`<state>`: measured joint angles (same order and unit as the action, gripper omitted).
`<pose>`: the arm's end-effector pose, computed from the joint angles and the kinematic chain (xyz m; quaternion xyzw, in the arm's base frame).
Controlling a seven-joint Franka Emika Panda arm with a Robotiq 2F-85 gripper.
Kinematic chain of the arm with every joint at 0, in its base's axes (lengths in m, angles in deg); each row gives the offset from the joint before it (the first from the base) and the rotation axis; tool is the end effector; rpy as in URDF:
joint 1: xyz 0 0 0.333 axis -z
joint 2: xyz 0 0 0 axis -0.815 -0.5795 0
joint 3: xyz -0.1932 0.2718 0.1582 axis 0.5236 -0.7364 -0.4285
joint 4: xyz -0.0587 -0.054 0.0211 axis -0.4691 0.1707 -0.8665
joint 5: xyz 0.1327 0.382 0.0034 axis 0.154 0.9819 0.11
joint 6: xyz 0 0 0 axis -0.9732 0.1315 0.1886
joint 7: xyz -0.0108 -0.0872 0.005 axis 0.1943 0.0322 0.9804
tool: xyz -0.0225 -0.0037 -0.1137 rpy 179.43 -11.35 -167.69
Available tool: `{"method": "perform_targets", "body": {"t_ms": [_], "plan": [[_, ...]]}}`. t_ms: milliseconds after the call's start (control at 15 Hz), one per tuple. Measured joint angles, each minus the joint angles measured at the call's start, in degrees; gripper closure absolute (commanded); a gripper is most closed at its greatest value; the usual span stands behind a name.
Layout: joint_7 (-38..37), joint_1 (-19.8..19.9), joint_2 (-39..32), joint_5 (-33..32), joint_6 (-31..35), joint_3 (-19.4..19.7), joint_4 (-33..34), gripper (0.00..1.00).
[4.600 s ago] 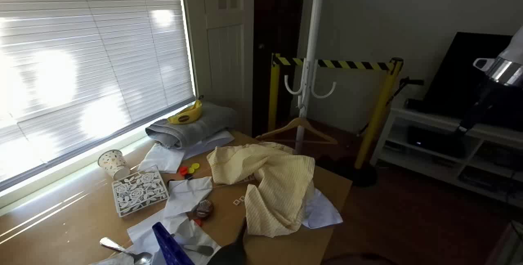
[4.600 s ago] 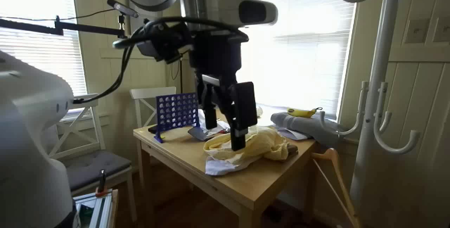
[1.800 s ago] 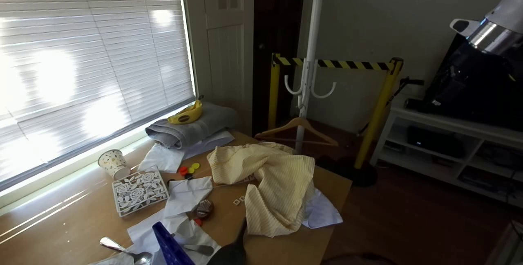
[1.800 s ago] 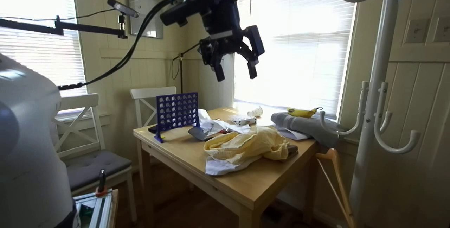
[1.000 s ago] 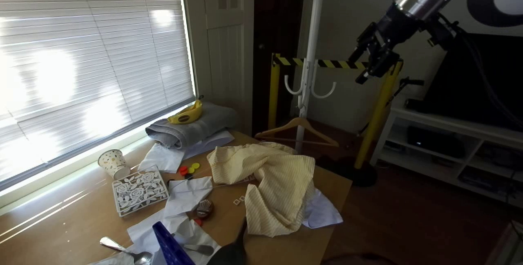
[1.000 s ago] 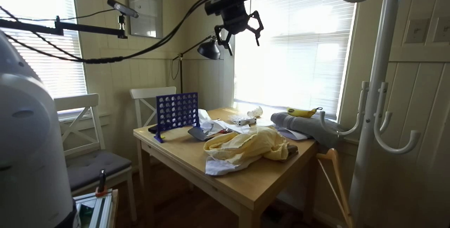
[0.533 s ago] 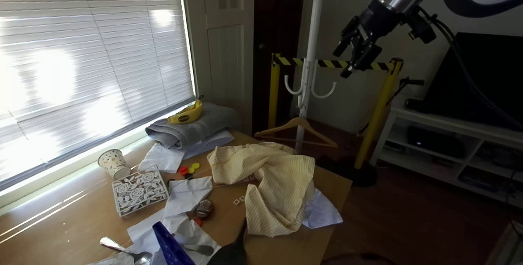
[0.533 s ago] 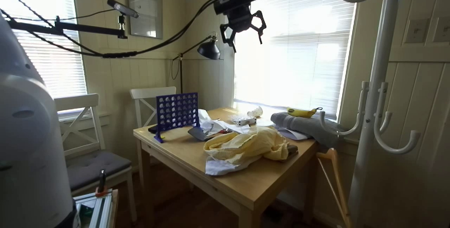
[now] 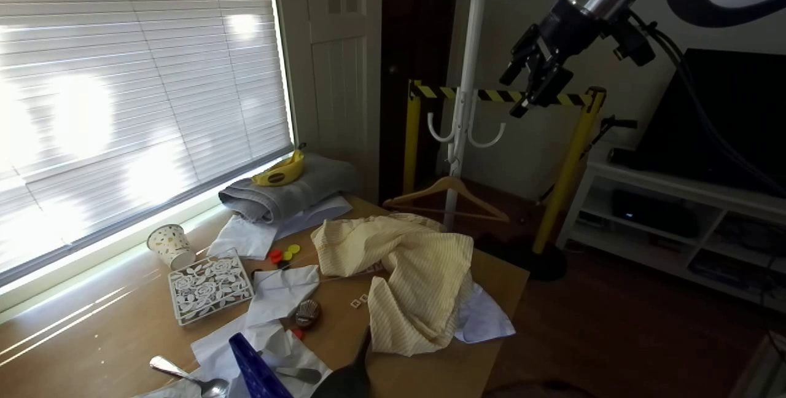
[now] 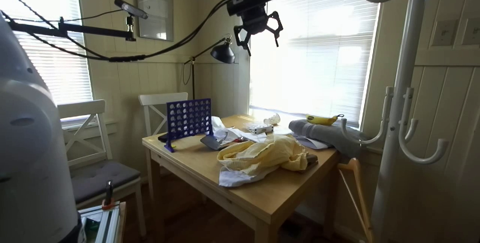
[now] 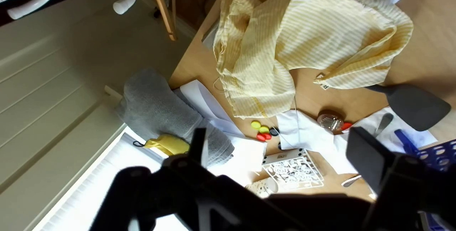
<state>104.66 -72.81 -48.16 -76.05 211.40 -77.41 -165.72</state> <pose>0.4732 0.1945 0.6421 0.8449 0.4740 0.2377 0.0698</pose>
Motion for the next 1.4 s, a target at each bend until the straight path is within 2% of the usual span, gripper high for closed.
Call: {"method": "perform_targets", "body": {"t_ms": [267,467,667,1000,1400], "plan": [[-6.27,0.10,-3.30,-0.03,0.17,-4.57,3.75,0.00],[-11.65,-0.04,-10.52,-0.88,0.15,-9.23,10.53,0.00],[-18.32,-0.15,-19.41,-5.17,-0.96,-12.32,18.67,0.00],[-24.38,-1.79,-33.54,-13.04,-9.11,-12.19,31.66,0.00],[-21.15,-6.62,-47.55,-17.22,-23.68,-10.42,46.14,0.00]]}}
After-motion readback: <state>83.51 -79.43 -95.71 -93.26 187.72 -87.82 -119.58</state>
